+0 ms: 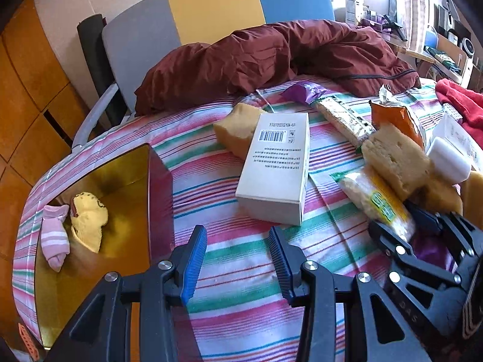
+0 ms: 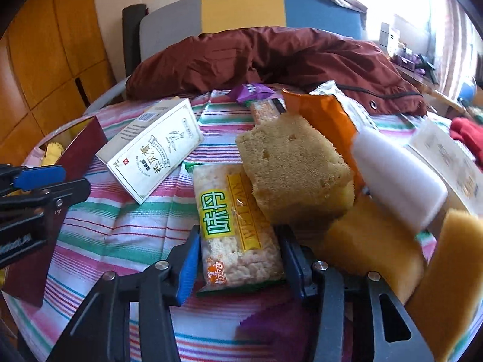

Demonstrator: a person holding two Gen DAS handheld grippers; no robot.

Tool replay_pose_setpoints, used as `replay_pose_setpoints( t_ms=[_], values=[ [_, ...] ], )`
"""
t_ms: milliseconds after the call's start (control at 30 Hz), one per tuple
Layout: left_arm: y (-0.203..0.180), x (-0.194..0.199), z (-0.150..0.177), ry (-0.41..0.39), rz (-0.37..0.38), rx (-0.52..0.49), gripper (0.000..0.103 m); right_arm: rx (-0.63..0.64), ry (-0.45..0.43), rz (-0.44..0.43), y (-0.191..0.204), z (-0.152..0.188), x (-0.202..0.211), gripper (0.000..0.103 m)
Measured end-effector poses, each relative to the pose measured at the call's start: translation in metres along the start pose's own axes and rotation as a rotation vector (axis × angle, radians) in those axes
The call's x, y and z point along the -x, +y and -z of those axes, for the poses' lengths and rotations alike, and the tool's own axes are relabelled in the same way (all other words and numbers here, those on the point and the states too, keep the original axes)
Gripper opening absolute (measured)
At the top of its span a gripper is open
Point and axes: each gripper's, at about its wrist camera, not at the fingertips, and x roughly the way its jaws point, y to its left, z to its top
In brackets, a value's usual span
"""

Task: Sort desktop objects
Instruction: 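Grasp the white box with the left tool while the right tool grasps the rice-cracker bag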

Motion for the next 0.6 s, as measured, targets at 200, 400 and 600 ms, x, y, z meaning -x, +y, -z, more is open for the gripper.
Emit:
replay_pose_setpoints(
  t_ms=[200, 400, 600],
  values=[
    [-0.004, -0.009, -0.013, -0.017, -0.005, -0.027, 0.044, -0.040, -0.021, -0.006, -0.005, 0.007, 0.005, 0.050],
    [-0.008, -0.020, -0.028, -0.025, 0.057, -0.055, 0.049, -0.045, -0.027, -0.011, -0.004, 0.008, -0.001, 0.051],
    [-0.009, -0.011, -0.033, -0.064, 0.169, -0.033, 0.050, -0.051, -0.036, -0.017, -0.004, 0.011, -0.008, 0.051]
  ],
)
